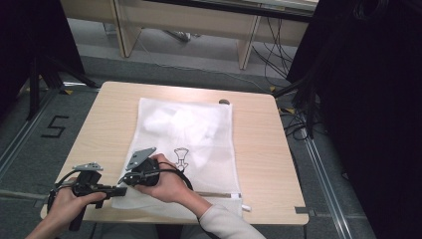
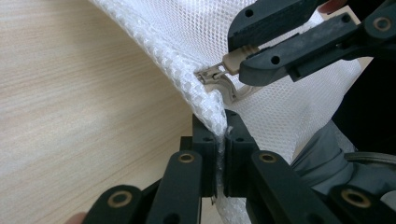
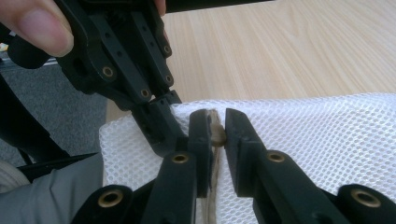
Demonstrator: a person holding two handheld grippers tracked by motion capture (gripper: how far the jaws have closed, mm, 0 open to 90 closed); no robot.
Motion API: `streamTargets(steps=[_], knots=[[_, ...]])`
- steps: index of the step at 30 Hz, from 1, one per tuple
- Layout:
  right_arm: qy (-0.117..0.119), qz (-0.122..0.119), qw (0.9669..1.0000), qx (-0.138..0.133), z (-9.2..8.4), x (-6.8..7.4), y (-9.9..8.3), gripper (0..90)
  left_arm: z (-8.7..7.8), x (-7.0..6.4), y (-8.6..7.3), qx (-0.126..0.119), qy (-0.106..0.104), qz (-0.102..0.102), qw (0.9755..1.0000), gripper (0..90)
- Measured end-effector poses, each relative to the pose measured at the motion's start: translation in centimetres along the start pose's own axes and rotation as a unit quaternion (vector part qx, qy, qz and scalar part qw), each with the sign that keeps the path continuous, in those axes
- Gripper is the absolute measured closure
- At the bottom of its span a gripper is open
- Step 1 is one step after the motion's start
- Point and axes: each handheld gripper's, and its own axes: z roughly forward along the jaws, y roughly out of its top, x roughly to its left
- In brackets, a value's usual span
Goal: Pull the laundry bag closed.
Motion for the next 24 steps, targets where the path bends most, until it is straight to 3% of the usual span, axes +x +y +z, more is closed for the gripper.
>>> streamTargets(steps=[8, 13, 15, 17, 19, 20, 23, 24], knots=[[0.003, 0.002, 0.9999, 0.010, 0.3, 0.1, -0.6, 82.2, 0.0, 0.0, 0.0, -0.002, -0.003, -0.022, 0.9998, 85.5], [0.005, 0.011, 0.9998, 0.017, 0.2, 0.2, -0.7, 82.2, -0.1, 0.2, 0.0, 0.008, -0.010, -0.026, 0.9996, 85.7], [0.004, 0.004, 0.9999, 0.016, 0.2, 0.1, -0.8, 82.2, -0.1, 0.2, 0.0, 0.009, -0.010, -0.027, 0.9995, 85.8], [0.005, 0.007, 0.9998, 0.016, 0.1, 0.1, -0.9, 82.2, 0.0, 0.1, -0.1, -0.005, -0.003, -0.032, 0.9995, 85.8], [0.006, 0.018, 0.9996, 0.019, 0.1, 0.3, -1.1, 82.2, -0.1, 0.1, 0.0, -0.001, -0.003, -0.032, 0.9995, 85.8], [0.007, 0.008, 0.9998, 0.017, 0.1, 0.1, -1.1, 82.3, -0.2, 0.2, 0.0, 0.006, -0.009, -0.031, 0.9995, 85.9], [0.007, 0.022, 0.9995, 0.021, 0.1, 0.3, -1.3, 82.3, -0.1, 0.2, 0.0, 0.004, -0.006, -0.031, 0.9995, 85.9], [0.009, 0.015, 0.9996, 0.022, 0.0, 0.2, -1.3, 82.3, -0.1, 0.2, 0.0, 0.004, -0.007, -0.031, 0.9995, 85.9]])
